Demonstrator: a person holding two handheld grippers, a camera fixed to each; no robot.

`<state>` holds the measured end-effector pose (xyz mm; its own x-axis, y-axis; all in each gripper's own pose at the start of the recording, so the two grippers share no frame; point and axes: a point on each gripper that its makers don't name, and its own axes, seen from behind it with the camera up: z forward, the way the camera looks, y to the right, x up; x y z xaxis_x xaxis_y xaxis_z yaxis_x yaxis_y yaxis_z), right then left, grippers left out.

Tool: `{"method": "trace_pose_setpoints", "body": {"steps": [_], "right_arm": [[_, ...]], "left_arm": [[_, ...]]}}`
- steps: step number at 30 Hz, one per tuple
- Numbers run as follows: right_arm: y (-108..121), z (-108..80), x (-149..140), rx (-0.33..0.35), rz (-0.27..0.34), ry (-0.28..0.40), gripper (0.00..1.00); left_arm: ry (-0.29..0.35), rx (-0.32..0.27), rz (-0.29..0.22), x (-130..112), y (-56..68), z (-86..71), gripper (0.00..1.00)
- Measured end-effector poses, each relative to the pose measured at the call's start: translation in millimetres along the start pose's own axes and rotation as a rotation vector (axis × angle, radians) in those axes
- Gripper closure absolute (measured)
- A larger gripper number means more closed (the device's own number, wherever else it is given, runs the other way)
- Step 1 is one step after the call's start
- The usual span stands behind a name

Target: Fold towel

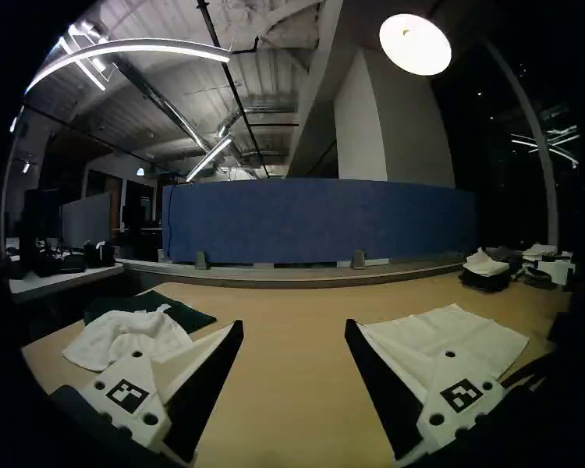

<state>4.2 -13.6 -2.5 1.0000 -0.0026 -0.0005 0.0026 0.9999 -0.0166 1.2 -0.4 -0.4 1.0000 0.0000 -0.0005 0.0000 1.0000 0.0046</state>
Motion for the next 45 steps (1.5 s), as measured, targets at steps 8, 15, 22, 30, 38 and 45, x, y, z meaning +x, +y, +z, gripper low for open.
{"method": "trace_pose_setpoints", "body": {"steps": [8,15,22,30,38,45], "right_arm": [[7.1,-2.9,1.0,-0.029,-0.010,-0.005,0.00],[4.4,-12.3,47.3,-0.032,-0.005,0.013,0.00],[0.0,-24.6,113.0,-0.026,0.004,0.008,0.00],[1.7,-29.1,179.4,-0.020,-0.004,0.007,0.00],[6.8,-25.4,198.1,0.000,-0.019,-0.005,0.00],[-18.2,-27.1,185.5,0.143,-0.067,-0.111,0.00]], "left_arm": [[0.026,0.018,0.004,17.4,-4.7,-1.2,0.03],[0.029,0.019,-0.022,61.2,-9.4,-8.0,0.03],[0.011,-0.007,-0.016,120.1,3.9,-15.4,0.03],[0.003,-0.010,-0.017,183.5,7.7,-14.2,0.03],[-0.047,-0.050,0.000,187.1,22.6,-9.9,0.03],[-0.171,-0.207,0.028,167.0,56.1,-11.1,0.03]]}}
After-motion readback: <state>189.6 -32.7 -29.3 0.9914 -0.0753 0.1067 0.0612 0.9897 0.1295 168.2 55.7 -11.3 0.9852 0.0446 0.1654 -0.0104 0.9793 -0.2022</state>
